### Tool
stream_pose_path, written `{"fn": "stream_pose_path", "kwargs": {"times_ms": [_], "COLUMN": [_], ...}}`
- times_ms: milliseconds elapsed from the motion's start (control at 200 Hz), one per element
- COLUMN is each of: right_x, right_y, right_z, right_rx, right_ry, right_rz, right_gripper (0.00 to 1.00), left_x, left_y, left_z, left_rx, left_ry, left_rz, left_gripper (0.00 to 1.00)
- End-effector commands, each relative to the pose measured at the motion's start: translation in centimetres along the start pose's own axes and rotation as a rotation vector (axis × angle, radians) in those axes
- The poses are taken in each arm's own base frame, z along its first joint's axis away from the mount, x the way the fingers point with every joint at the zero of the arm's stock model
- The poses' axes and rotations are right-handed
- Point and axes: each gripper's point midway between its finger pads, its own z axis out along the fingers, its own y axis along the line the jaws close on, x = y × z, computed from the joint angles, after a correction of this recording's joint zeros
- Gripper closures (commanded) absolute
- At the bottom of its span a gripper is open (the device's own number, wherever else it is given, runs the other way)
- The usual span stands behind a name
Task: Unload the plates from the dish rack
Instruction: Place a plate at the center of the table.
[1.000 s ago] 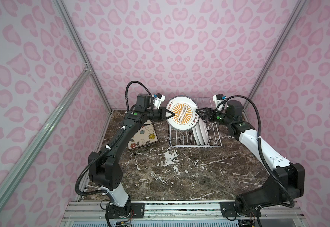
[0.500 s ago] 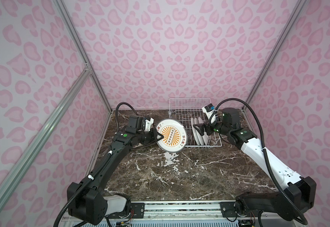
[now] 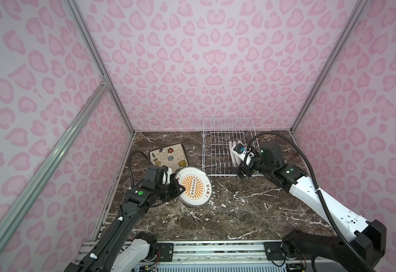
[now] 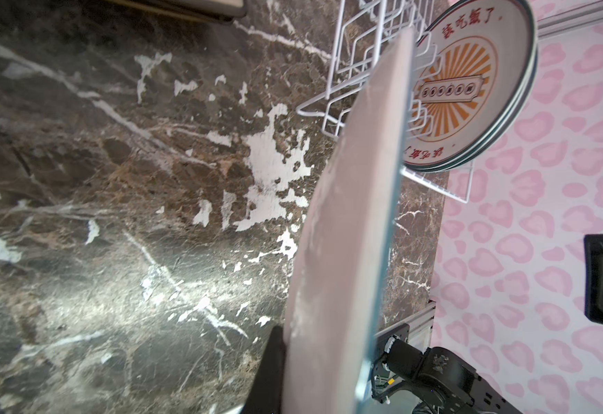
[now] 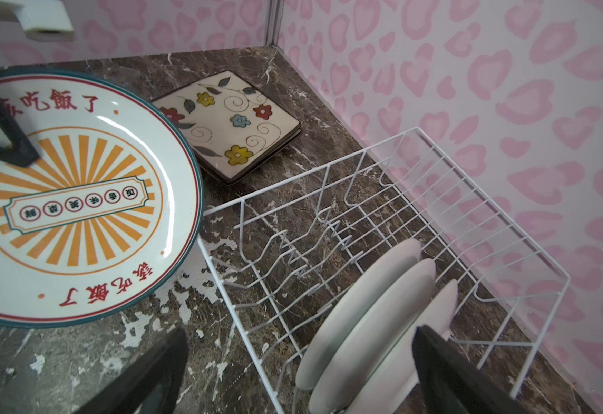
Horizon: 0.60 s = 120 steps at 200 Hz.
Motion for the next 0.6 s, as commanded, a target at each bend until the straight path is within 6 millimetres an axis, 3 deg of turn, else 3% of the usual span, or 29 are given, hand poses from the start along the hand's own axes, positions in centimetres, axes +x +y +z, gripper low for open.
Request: {"fn": "stream_pose_path", "kwargs": {"times_ms": [0,260,370,595], "right_x": [0.7,0.3,0.3,0.4], "right_y": [1.5,3.1,3.2,3.4], "right_z": [-0.1,0.0,0.4,1.0], "right_rx": [-0.041,-0.093,-0.096,-0.109], "right_ry": [0.018,0.002,0.004,0.022], "right_rz": [-0.134,-0.159,-0.163,-0.175], "right_gripper": [0.01,0.01,0.01,0.01], "left_x": [0.9,2.9,3.4,4.1], "left_y": [1.4,3.9,4.2,4.7], "left_z": [1.0,2.9,3.4,6.3], "left_rx": [-0.008,-0.011,0.003,0.045], "left_ry": [0.017,0.058,0.070,0.133], "left_rz": [-0.045,-0.088,-0.091,-0.112], "left_gripper": [0.96,0.96,0.96,0.96]}}
